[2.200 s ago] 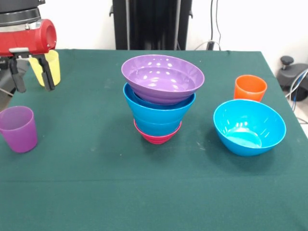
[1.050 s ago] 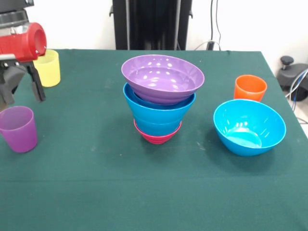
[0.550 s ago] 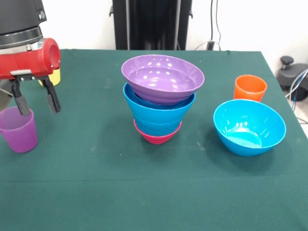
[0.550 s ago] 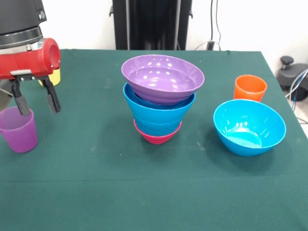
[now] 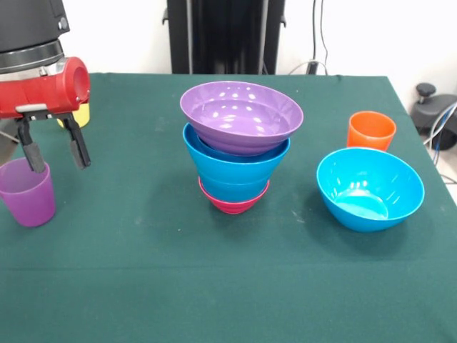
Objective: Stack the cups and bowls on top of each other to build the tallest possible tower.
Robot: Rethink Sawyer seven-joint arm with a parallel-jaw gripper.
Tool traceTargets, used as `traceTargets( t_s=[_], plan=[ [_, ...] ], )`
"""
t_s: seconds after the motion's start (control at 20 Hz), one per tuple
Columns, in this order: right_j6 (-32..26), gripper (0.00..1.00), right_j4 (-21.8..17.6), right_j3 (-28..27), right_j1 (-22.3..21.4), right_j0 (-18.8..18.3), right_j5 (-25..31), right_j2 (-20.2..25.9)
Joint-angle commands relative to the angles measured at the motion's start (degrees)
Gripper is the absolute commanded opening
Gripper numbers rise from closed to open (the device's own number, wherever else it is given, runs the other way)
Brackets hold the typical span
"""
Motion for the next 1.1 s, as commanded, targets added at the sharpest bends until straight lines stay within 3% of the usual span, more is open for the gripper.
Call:
traceTargets(
  t_s=[0.05,1.1],
  plan=[
    [-19.95,1.0,-3.18,-1.56,-0.49,1.51,4.65,-0.24],
    [-24.66,1.0,-5.8,-5.41,5.84,0.59,3.71,-2.34]
  ],
)
